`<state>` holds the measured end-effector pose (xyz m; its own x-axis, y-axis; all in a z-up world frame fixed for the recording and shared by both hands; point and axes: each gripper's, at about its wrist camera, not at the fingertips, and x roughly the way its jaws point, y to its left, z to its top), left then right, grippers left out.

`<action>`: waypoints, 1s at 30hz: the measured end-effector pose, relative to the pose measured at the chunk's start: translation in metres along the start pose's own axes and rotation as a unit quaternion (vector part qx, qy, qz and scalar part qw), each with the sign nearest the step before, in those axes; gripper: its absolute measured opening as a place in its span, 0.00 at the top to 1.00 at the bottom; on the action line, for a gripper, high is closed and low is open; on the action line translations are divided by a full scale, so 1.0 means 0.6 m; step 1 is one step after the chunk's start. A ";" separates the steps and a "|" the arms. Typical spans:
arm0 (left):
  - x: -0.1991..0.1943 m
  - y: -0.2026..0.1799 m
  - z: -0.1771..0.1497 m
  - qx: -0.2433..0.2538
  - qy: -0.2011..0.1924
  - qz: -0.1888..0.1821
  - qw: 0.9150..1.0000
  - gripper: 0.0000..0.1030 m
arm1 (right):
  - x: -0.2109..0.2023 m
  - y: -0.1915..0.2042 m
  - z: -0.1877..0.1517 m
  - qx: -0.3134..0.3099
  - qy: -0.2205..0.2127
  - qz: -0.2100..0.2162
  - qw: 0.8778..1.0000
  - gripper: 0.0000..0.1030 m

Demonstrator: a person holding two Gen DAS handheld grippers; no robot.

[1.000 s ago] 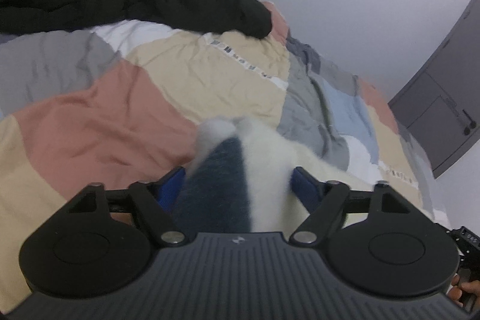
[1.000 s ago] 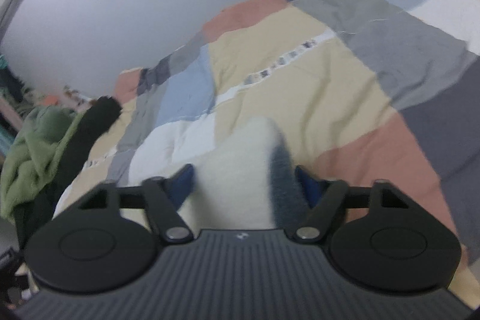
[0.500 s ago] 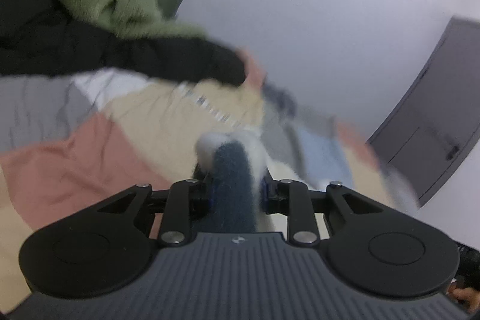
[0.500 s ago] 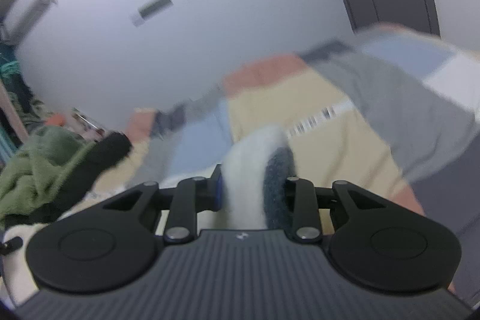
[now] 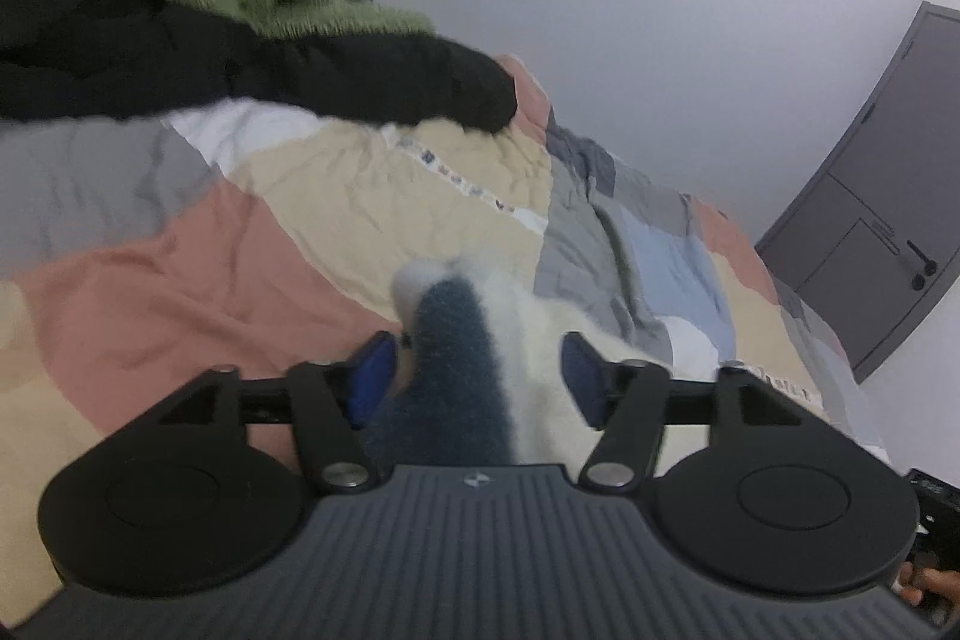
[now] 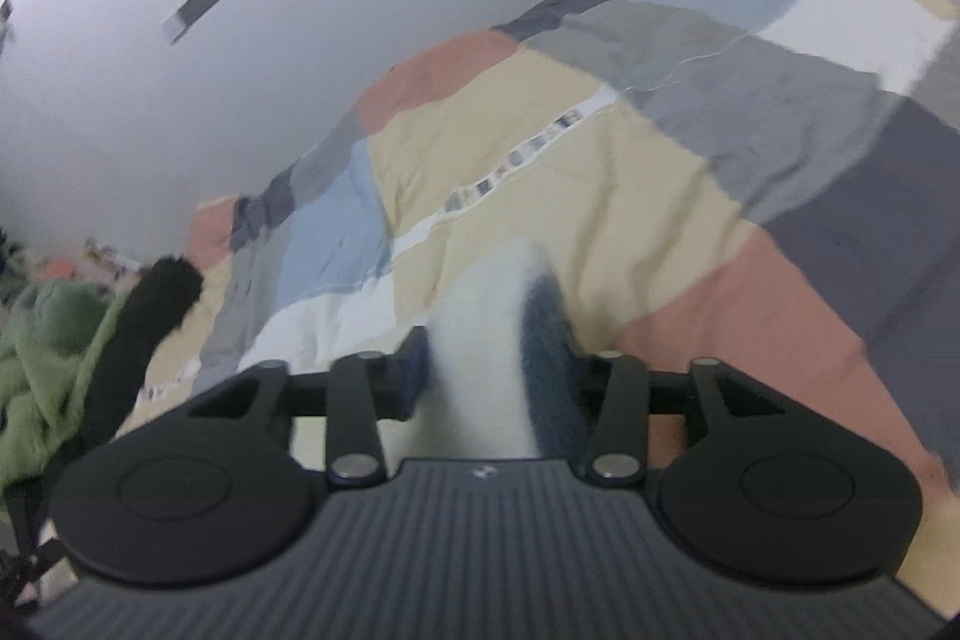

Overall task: Fold large clothes
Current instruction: 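Pinch the navy-striped blanket edge with both grippers and release it, then grasp the rolled cream blanket bundle with both grippers and lift it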

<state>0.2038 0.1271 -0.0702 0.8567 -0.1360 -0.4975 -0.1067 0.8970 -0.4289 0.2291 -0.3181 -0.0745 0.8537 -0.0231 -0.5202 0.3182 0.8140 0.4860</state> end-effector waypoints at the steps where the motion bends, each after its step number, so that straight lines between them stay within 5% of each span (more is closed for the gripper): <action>1: -0.014 -0.004 -0.001 0.003 -0.007 0.004 1.000 0.28 | -0.013 0.000 -0.004 0.003 -0.006 -0.006 1.000 0.40; 3: -0.048 -0.009 -0.005 0.000 -0.026 0.009 1.000 0.22 | -0.043 0.000 -0.012 0.009 -0.019 -0.010 1.000 0.22; 10: -0.139 -0.026 -0.054 -0.037 -0.025 -0.014 0.999 0.13 | -0.115 -0.008 -0.034 0.078 -0.017 0.015 0.997 0.16; 14: -0.155 -0.042 -0.080 -0.056 -0.010 -0.036 0.998 0.07 | -0.127 -0.016 -0.055 0.133 0.032 0.062 0.989 0.17; 22: -0.132 -0.058 -0.128 -0.108 0.043 -0.063 0.991 0.07 | -0.100 -0.040 -0.117 0.239 0.135 0.102 0.956 0.15; 28: -0.115 -0.060 -0.138 -0.111 0.062 -0.057 0.990 0.07 | -0.028 -0.029 -0.187 0.339 0.260 0.181 0.886 0.15; 30: -0.108 -0.058 -0.138 -0.114 0.068 -0.057 0.990 0.06 | -0.018 -0.015 -0.194 0.321 0.255 0.175 0.895 0.14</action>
<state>0.1100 0.0696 -0.0855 0.7955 -0.2993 -0.5269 -0.1382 0.7570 -0.6386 0.1689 -0.2579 -0.1549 0.7000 0.5696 -0.4307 0.3787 0.2153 0.9001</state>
